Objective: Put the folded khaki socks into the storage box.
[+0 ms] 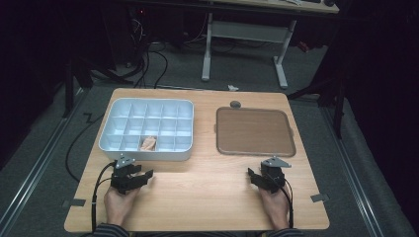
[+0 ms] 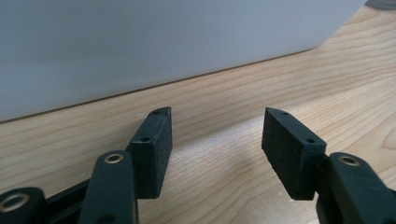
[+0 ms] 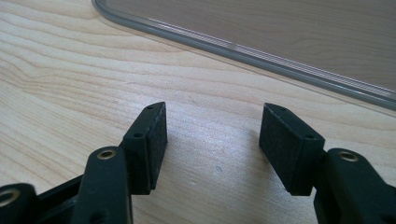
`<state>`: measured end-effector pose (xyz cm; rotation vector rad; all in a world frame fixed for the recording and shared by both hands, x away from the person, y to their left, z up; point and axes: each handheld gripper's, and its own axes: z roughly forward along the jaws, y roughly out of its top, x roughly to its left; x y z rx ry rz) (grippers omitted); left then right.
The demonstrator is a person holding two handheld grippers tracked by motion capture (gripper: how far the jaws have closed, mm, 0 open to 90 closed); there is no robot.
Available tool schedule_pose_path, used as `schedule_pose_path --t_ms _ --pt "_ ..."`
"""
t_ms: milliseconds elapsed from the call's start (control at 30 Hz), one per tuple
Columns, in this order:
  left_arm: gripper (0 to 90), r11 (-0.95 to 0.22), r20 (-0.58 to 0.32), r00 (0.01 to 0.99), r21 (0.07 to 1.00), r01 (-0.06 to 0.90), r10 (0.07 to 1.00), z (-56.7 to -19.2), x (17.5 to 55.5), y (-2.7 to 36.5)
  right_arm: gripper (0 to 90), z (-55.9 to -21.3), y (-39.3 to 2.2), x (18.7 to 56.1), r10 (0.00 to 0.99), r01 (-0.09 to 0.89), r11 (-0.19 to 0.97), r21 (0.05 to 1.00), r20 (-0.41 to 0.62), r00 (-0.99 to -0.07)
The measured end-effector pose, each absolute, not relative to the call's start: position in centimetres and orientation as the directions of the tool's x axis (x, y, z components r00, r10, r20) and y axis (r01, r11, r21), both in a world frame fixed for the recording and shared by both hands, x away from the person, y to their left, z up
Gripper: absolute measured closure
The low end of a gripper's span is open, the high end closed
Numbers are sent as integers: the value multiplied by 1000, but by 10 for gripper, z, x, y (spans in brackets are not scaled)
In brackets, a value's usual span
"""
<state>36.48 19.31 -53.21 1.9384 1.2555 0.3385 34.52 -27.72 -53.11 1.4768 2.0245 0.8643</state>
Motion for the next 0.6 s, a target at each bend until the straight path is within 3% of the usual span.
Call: schedule_pose_path --t_ms 600 --pt "401 -253 -99 490 759 600 866 -536 363 184 419 -531 -277 345 954 647 215 731 -17 -298"
